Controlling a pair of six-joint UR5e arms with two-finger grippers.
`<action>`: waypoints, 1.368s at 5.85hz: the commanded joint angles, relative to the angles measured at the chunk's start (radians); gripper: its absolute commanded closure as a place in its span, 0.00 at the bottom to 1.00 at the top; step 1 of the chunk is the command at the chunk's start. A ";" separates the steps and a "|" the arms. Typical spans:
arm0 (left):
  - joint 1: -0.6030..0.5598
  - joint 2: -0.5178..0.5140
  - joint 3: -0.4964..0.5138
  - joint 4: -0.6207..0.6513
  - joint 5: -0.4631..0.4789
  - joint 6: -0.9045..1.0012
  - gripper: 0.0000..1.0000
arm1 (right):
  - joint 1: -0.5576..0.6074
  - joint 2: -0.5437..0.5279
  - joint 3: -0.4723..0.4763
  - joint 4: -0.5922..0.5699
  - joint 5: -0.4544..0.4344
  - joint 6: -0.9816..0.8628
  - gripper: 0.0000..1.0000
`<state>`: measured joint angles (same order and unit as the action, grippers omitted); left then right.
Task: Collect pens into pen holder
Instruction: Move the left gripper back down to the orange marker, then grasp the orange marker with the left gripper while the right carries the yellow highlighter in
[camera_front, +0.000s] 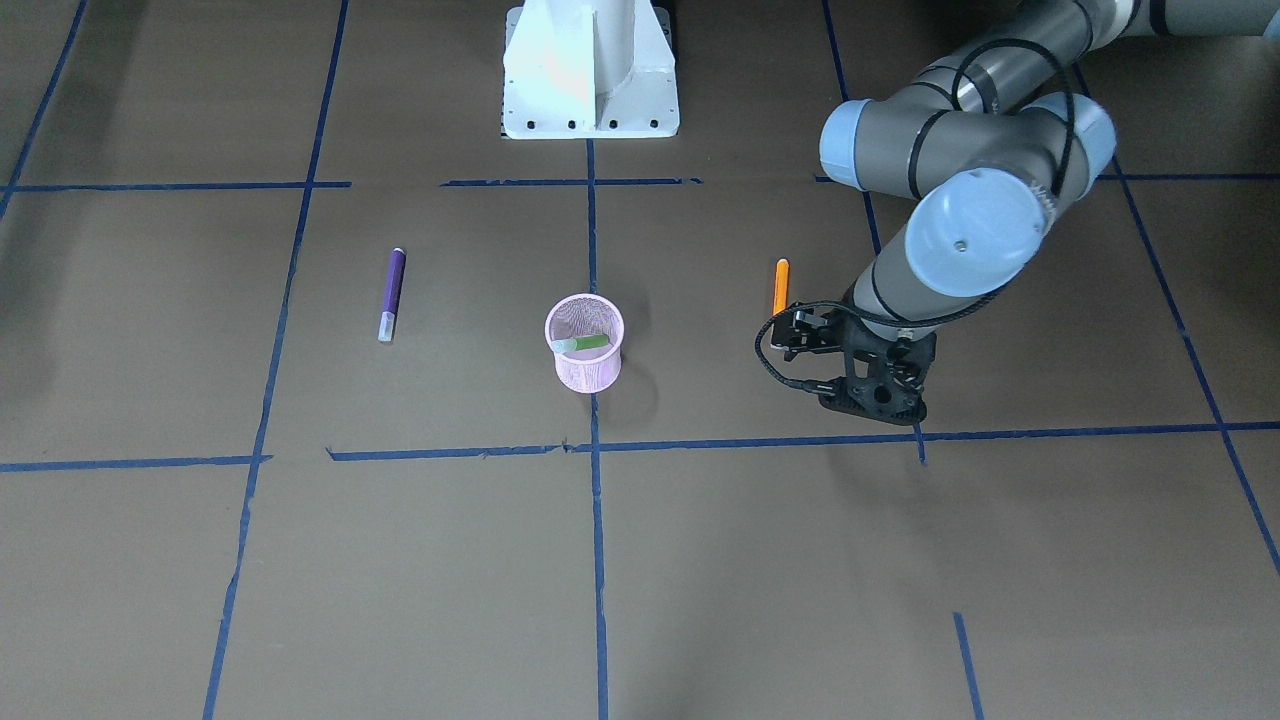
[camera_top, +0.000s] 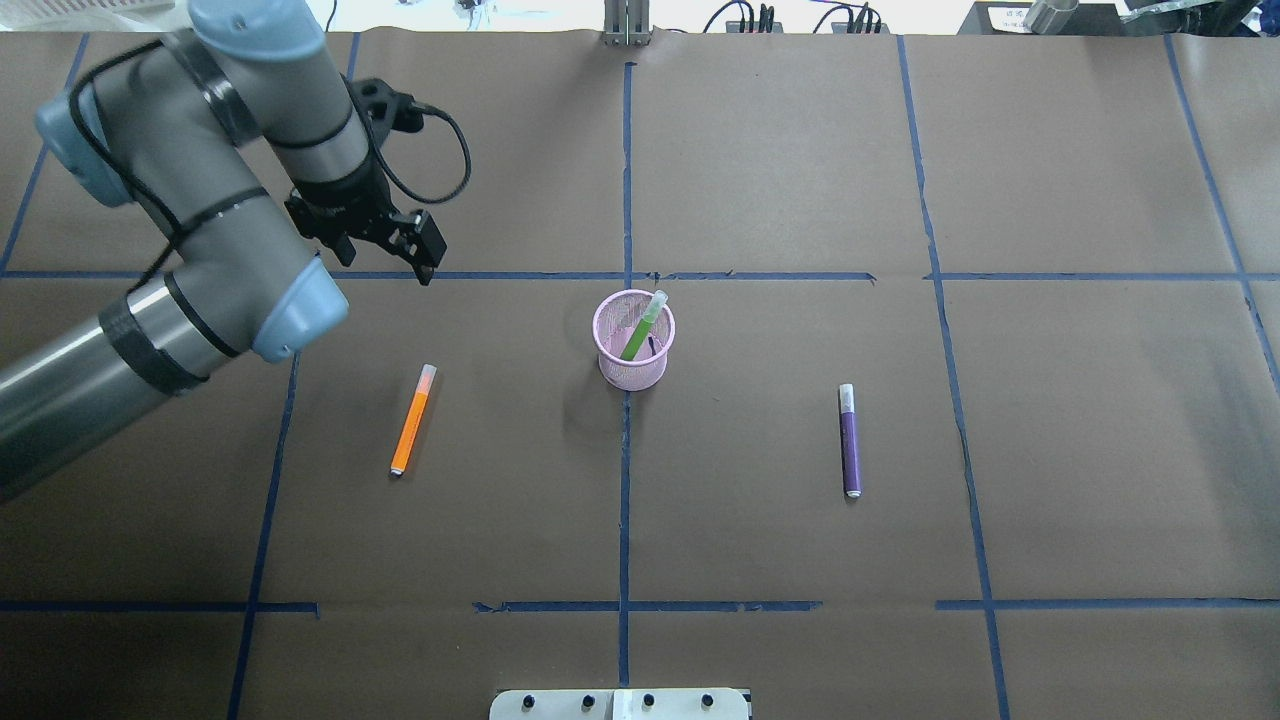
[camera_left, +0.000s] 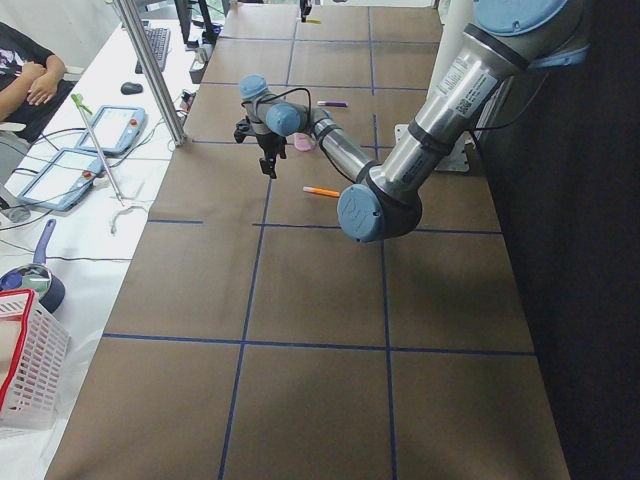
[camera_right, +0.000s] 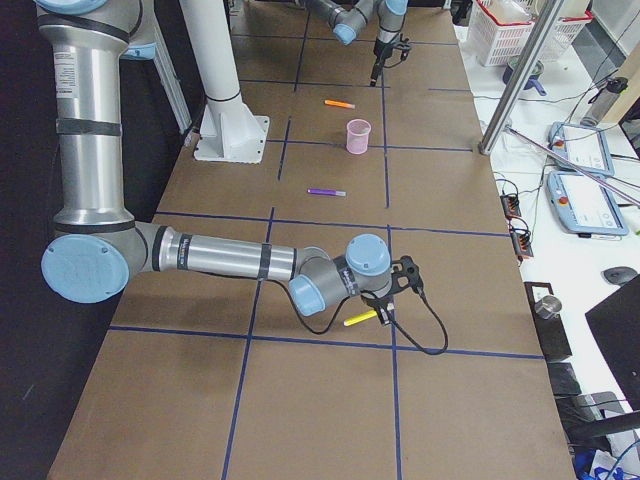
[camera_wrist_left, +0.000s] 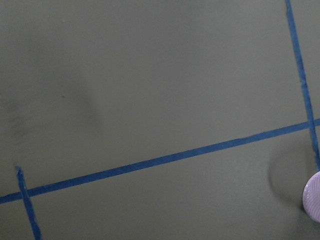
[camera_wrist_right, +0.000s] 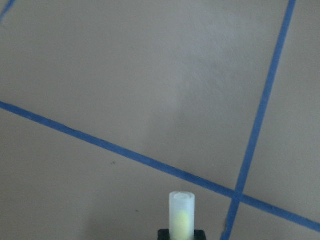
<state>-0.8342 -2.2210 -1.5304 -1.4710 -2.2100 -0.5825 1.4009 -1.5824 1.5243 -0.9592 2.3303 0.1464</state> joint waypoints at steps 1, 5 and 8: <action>0.076 0.021 0.000 -0.003 0.046 -0.005 0.00 | -0.012 0.054 0.159 -0.001 0.004 0.112 1.00; 0.157 0.148 -0.077 -0.177 0.114 -0.120 0.00 | -0.344 0.182 0.346 -0.007 -0.267 0.499 1.00; 0.208 0.156 -0.082 -0.195 0.159 -0.154 0.00 | -0.445 0.309 0.361 -0.033 -0.336 0.613 1.00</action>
<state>-0.6387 -2.0681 -1.6122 -1.6604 -2.0543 -0.7308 0.9887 -1.3119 1.8750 -0.9800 2.0075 0.7310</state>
